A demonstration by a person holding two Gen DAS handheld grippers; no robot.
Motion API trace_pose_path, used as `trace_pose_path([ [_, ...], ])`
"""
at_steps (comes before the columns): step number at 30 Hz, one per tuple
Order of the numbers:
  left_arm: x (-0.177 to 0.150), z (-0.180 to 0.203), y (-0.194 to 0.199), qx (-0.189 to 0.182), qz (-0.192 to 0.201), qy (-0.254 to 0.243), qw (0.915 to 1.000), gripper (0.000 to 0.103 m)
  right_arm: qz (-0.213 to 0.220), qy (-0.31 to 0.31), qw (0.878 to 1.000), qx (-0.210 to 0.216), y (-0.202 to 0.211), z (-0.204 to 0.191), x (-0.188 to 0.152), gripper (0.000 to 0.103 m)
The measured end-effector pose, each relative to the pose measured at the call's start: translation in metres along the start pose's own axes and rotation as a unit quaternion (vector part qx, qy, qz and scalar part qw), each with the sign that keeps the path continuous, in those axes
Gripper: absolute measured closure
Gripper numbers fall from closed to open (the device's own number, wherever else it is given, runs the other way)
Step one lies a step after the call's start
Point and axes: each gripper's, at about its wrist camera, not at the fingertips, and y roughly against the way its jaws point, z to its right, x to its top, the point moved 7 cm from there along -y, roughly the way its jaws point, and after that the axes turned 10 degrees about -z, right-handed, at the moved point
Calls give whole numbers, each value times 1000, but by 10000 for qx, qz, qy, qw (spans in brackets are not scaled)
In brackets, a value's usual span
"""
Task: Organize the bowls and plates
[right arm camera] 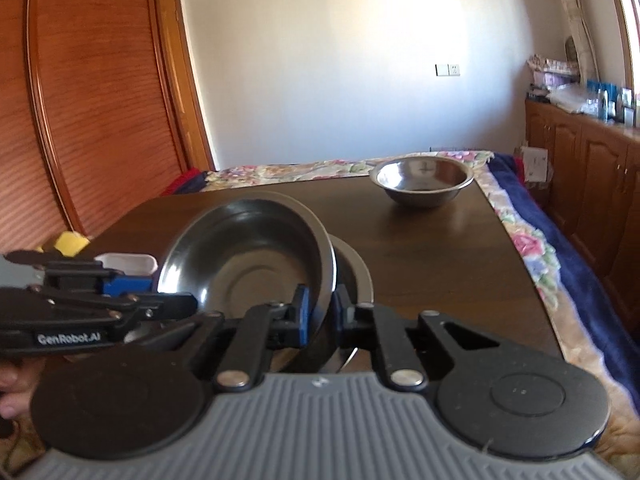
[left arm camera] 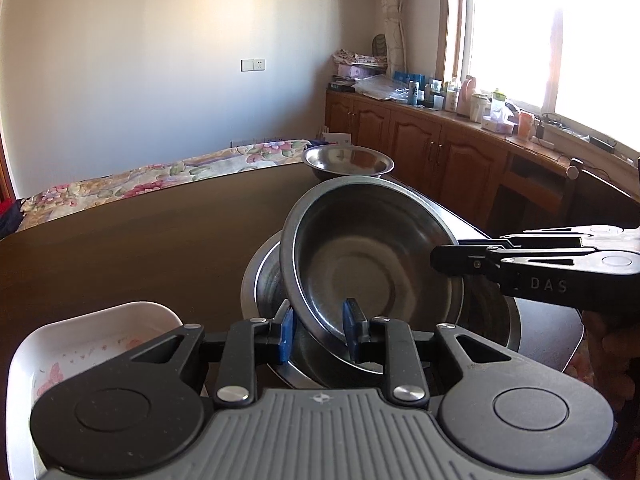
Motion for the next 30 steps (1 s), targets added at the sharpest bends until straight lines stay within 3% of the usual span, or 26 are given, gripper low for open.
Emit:
trace_pose_path([
  [13, -1, -7, 7, 30, 144, 184, 9997, 77, -154, 443, 9985, -282, -8, -9, 5, 92],
  [30, -3, -9, 13, 39, 229, 242, 9994, 77, -37, 675, 9965, -494, -12, -20, 2, 90],
])
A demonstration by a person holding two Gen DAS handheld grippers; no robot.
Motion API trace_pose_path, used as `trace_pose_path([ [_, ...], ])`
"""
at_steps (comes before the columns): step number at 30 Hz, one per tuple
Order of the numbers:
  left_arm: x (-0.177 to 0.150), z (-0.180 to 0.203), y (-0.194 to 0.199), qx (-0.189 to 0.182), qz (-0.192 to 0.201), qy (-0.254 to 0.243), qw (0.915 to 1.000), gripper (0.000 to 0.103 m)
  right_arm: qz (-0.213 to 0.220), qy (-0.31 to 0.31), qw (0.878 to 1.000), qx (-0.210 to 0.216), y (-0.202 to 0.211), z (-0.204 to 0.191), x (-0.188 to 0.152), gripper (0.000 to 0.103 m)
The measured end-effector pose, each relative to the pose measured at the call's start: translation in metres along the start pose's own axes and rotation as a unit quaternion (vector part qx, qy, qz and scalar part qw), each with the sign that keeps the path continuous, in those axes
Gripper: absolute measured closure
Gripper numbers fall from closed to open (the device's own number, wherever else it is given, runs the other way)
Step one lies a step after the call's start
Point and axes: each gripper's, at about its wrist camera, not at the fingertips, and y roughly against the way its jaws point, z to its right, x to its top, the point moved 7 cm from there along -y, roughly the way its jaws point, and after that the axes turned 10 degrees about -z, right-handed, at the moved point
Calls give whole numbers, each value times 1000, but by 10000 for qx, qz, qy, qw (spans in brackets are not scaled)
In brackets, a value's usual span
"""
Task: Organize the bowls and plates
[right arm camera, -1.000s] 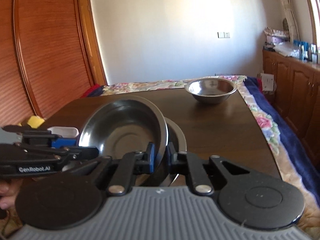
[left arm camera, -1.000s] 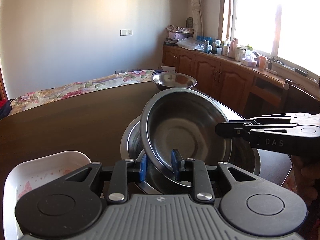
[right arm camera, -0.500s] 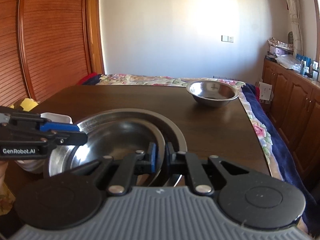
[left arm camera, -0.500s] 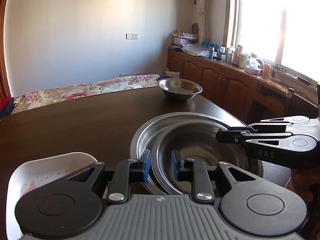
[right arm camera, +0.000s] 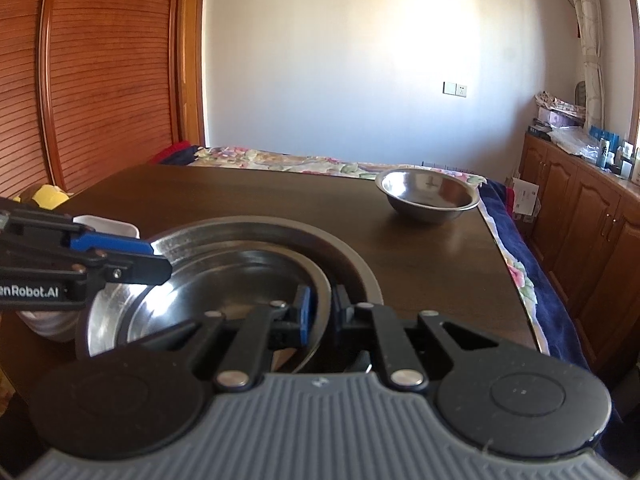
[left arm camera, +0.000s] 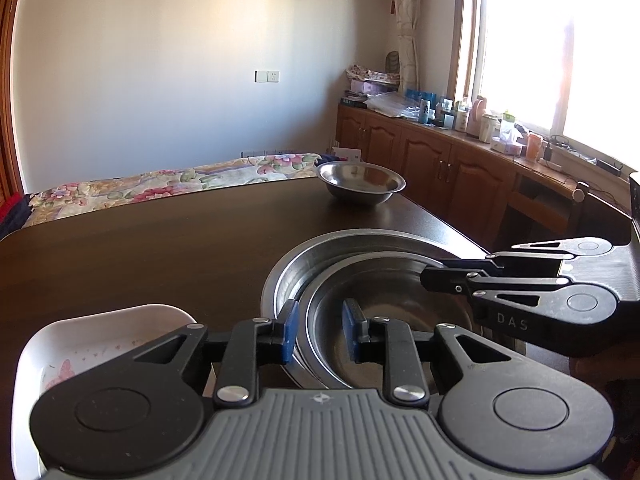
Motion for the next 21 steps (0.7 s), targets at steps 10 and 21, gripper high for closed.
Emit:
trace_pose_path([
  [10, 0, 0, 4, -58, 119, 164, 9998, 76, 511, -129, 9986, -78, 12, -1, 4, 90],
  [21, 3, 2, 9, 76, 227, 107, 9997, 48, 906, -190, 9955, -186, 30, -5, -1, 90],
])
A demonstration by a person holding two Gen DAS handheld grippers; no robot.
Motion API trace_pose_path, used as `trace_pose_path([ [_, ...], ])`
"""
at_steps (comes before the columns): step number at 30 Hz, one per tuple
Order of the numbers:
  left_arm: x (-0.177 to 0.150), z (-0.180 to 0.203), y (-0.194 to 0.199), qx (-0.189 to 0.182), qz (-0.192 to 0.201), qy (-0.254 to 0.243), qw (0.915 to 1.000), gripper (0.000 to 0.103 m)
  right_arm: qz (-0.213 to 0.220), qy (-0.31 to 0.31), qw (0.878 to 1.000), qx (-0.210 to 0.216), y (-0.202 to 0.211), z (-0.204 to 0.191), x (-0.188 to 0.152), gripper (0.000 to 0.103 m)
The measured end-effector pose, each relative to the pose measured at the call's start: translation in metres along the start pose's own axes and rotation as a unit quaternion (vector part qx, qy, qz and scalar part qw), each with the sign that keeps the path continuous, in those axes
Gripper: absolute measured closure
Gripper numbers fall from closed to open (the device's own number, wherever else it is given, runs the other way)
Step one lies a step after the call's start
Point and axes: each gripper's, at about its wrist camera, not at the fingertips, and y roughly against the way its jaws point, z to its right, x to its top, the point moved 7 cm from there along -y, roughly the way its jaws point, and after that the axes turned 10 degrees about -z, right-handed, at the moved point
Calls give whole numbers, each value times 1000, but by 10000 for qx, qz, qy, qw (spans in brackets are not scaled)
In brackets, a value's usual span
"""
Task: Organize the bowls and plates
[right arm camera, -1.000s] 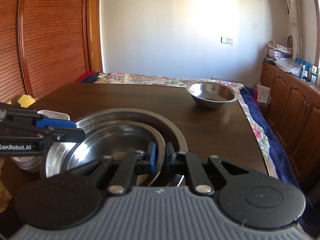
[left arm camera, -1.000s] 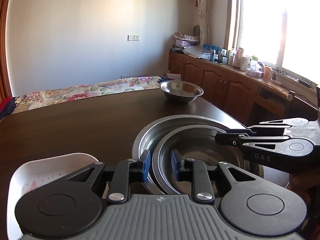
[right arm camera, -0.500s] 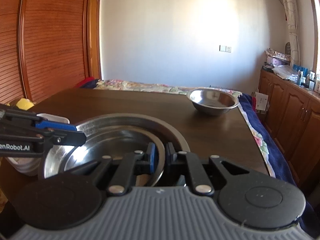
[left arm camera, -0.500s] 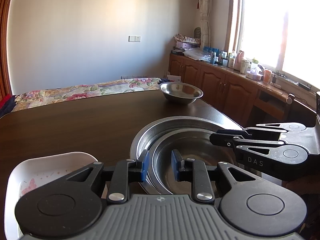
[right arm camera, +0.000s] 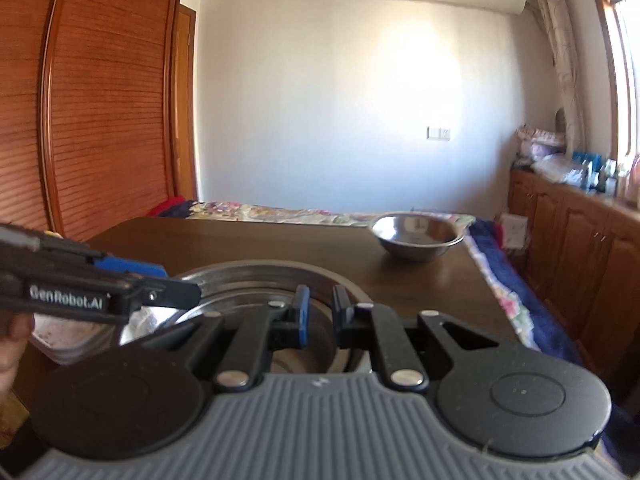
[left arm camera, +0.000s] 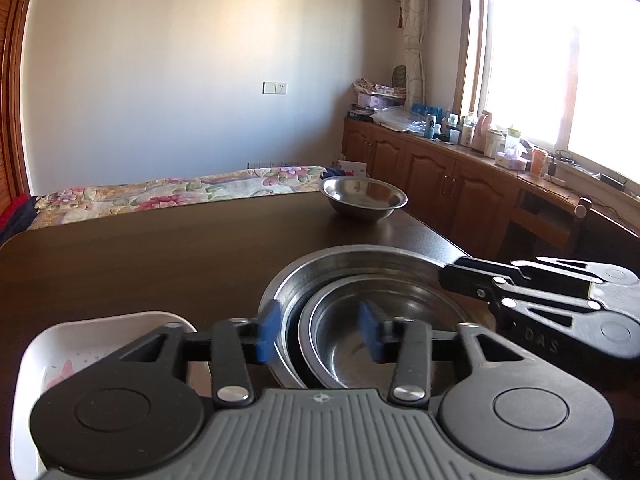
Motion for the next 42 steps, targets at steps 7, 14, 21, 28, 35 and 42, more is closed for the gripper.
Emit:
trace_pose_path([
  [7, 9, 4, 4, 40, 116, -82, 9999, 21, 74, -2, 9999, -92, 7, 10, 2, 90],
  [14, 21, 5, 0, 105, 189, -176, 9996, 12, 120, 51, 9997, -212, 9, 22, 10, 59],
  [21, 33, 5, -12, 126, 155, -241, 9995, 11, 194, 106, 9990, -381, 5, 38, 21, 31],
  [28, 49, 6, -21, 168, 151, -363, 9991, 10, 264, 170, 9986, -423, -5, 52, 33, 1],
  [35, 65, 10, -33, 219, 133, -516, 9983, 9, 187, 115, 9982, -549, -17, 67, 40, 0],
  [42, 80, 13, -50, 185, 59, -581, 9981, 9, 36, -77, 9993, -357, -35, 86, 47, 0],
])
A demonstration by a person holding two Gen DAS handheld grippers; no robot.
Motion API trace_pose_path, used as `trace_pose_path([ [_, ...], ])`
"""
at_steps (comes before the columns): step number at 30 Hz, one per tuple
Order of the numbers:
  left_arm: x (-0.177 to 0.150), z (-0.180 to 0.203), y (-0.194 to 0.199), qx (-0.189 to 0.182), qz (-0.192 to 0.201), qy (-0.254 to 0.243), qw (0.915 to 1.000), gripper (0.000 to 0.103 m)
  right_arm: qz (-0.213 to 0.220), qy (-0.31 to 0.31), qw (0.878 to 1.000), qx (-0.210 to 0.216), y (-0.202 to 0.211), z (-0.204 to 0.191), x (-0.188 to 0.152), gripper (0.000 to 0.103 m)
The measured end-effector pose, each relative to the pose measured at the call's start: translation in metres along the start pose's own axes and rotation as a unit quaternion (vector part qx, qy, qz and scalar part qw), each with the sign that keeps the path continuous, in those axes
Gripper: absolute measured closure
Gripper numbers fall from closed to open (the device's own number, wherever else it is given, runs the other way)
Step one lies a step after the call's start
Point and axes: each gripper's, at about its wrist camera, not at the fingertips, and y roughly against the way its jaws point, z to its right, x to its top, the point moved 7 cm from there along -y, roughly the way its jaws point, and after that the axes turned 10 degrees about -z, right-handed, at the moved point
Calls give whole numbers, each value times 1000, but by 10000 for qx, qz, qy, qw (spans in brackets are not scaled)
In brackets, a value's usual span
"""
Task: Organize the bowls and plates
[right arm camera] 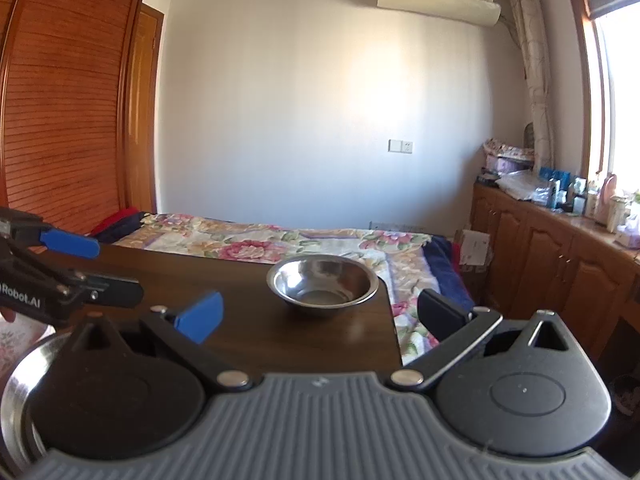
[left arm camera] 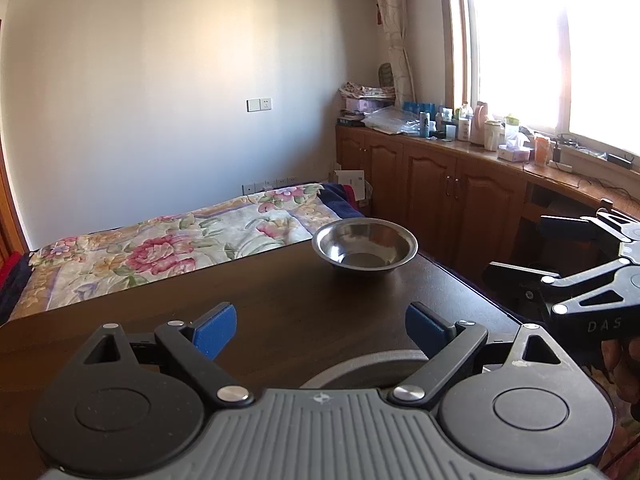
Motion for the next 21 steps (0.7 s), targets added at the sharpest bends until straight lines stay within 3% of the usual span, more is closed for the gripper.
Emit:
trace_pose_path([
  [16, 49, 15, -52, -231, -148, -151, 9995, 10, -434, -28, 9986, 296, -63, 37, 26, 0],
  [18, 53, 15, -61, -237, -199, -205, 9993, 10, -489, -53, 9983, 324, -71, 40, 26, 2],
  [20, 56, 12, -71, -226, -262, -217, 9992, 14, -577, -58, 9977, 361, -80, 43, 26, 16],
  [21, 57, 10, -76, -226, -312, -212, 9990, 15, -636, -63, 9972, 378, -85, 45, 26, 17],
])
